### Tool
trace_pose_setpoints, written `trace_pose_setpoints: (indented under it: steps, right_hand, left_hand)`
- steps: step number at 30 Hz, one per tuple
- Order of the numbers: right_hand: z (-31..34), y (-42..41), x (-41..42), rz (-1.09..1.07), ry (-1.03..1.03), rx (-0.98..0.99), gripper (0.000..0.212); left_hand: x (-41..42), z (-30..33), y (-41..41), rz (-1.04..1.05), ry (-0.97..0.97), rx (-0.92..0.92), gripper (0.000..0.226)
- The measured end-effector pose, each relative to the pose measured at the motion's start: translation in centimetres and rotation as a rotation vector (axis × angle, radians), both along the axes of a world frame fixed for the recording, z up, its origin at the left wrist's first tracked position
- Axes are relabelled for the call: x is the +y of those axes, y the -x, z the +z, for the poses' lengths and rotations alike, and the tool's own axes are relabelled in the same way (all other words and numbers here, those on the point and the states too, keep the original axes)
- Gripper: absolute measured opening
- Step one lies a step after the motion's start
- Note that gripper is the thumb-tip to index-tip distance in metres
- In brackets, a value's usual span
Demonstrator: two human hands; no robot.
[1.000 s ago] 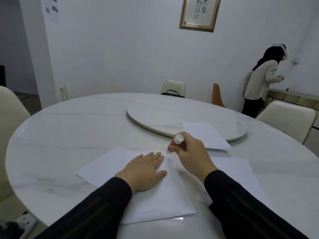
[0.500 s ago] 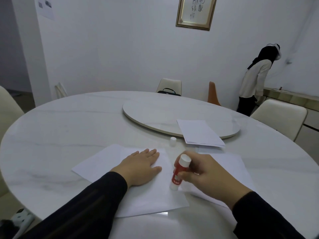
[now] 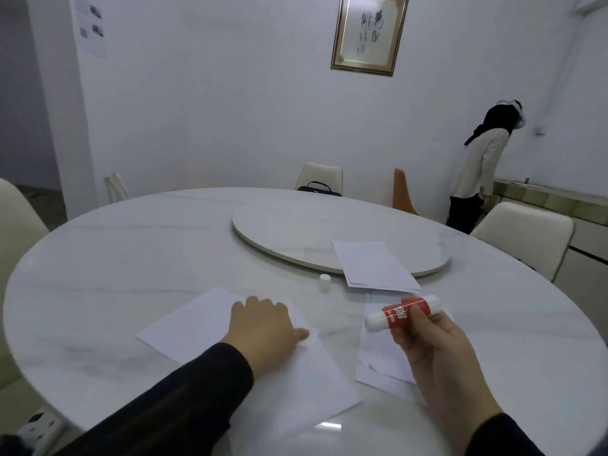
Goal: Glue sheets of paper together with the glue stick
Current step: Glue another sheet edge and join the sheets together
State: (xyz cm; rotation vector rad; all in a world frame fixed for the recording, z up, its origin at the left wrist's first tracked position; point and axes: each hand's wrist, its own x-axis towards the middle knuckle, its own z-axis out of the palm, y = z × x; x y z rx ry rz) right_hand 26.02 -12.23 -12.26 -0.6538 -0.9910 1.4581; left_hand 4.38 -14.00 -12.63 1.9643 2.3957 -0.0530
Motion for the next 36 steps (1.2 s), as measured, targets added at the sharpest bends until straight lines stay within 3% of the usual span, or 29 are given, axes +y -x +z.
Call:
trace_pose_setpoints:
  steps: [6,10,12,15,18,20,22,25,30,36]
  right_hand:
    - [-0.2,-0.1,0.1,-0.033,0.008,-0.03,0.033]
    - [-0.5,-0.3,0.4,-0.017,-0.002,0.002,0.025]
    - [-0.6,-0.3,0.5,-0.013,-0.01,-0.006,0.027]
    - [-0.6,-0.3,0.6,-0.021,-0.02,-0.021,0.034]
    - [-0.5,-0.4,0.6,-0.082,-0.044,-0.046,0.046]
    - [-0.1,0.0,0.6,-0.125,-0.074,-0.11,0.029]
    - [0.5,0.9,0.9,-0.19,-0.101,-0.205,0.01]
    - [1.5,2.8,2.0,-0.254,-0.147,-0.4,0.012]
    - [1.6,5.9,4.0,-0.253,-0.296,-0.758,0.005]
    - [0.1,8.2,5.4,-0.144,-0.387,-0.969,0.008]
  left_hand:
    - [1.0,0.9,1.6,-0.197,0.208,-0.017,0.058]
    - [0.5,0.7,1.0,-0.069,0.114,-0.031,0.044]
    - [0.5,0.3,1.3,-0.169,0.142,-0.036,0.042]
    - [0.1,1.4,2.5,-0.335,0.203,-0.172,0.056]
    - [0.1,1.6,2.4,-0.332,0.078,-0.29,0.052]
    - [0.0,0.7,1.6,-0.257,-0.092,-0.375,0.047]
    - [0.0,-0.2,1.1,-0.263,-0.083,-0.355,0.053]
    - [0.4,-0.6,1.5,-0.309,0.069,-0.331,0.058]
    - [0.7,-0.8,0.9,-0.25,-0.109,-0.399,0.063]
    - [1.0,-2.4,1.1,-0.277,-0.018,-0.247,0.069]
